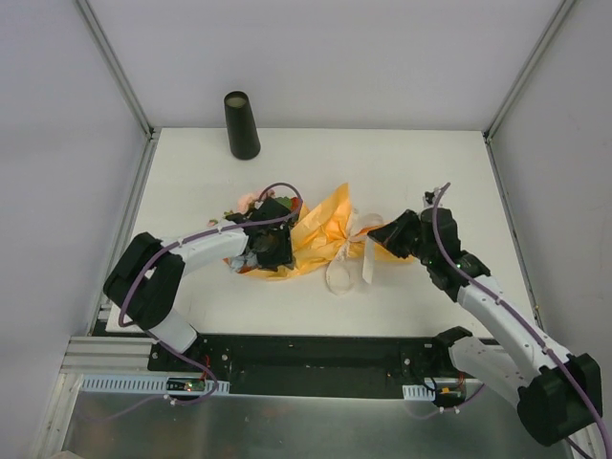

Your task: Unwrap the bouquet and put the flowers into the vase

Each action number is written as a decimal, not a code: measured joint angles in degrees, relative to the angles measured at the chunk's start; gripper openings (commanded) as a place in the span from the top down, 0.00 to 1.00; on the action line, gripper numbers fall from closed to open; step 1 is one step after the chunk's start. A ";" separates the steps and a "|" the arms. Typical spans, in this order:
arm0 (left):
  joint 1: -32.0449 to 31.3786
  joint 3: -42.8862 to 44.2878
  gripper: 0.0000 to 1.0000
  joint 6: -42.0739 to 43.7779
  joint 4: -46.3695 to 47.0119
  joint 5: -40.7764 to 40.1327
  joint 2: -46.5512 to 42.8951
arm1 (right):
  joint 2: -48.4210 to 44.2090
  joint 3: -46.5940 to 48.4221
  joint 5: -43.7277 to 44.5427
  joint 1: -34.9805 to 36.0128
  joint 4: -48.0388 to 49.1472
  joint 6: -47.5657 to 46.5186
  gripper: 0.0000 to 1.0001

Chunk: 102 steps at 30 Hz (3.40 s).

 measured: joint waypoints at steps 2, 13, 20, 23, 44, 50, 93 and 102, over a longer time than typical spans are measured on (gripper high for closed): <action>0.00 1.03 0.55 0.04 0.04 -0.09 1.49 | -1.77 2.16 2.67 -0.90 -2.62 -0.98 1.00; -0.02 2.27 0.56 -0.70 0.59 -1.16 4.11 | 2.49 16.17 5.81 -8.66 -9.99 -6.45 1.00; -0.02 1.53 0.56 -0.94 1.01 -3.10 4.11 | 6.01 21.92 4.17 -12.57 -11.80 -6.51 1.00; -0.02 1.51 0.56 -0.94 0.98 -3.45 4.11 | 7.39 25.62 4.42 -14.93 -12.57 -6.49 1.00; -0.02 1.05 0.57 -2.89 0.96 -5.62 4.11 | 24.76 49.35 4.81 -31.52 -12.41 -4.96 1.00; -0.02 0.72 0.57 -3.78 1.09 -5.77 3.87 | 27.91 55.08 4.70 -33.38 -12.31 -4.68 1.00; 0.09 7.45 0.01 12.37 -12.20 4.55 -24.09 | 9.99 28.11 -1.90 -19.21 -34.75 -13.51 0.20; 0.11 5.57 0.01 21.11 -16.59 0.63 -27.10 | 9.44 13.22 -3.98 -4.11 -17.90 -14.95 0.35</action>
